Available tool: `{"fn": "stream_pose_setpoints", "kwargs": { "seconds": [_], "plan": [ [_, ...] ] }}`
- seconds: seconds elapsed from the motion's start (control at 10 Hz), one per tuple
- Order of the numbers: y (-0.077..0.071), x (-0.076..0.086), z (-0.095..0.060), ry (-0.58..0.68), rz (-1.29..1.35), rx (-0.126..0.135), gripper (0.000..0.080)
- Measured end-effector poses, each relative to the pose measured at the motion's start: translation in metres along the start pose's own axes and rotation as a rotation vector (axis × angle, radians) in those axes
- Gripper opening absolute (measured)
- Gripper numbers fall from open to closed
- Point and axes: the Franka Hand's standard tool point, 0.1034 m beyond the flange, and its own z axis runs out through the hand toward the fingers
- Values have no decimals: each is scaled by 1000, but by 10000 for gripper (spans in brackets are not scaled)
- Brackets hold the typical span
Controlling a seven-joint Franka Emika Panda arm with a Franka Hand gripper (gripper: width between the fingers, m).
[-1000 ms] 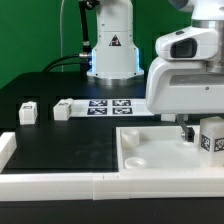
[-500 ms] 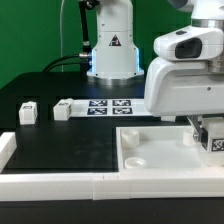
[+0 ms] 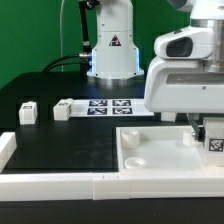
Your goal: Assemble one leg
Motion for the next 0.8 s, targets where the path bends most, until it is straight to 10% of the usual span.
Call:
{"fn": "stream_pose_setpoints", "kwargs": {
  "seconds": [0.8],
  "plan": [
    [37,5,-2,30,560,-89,313]
  ]
}}
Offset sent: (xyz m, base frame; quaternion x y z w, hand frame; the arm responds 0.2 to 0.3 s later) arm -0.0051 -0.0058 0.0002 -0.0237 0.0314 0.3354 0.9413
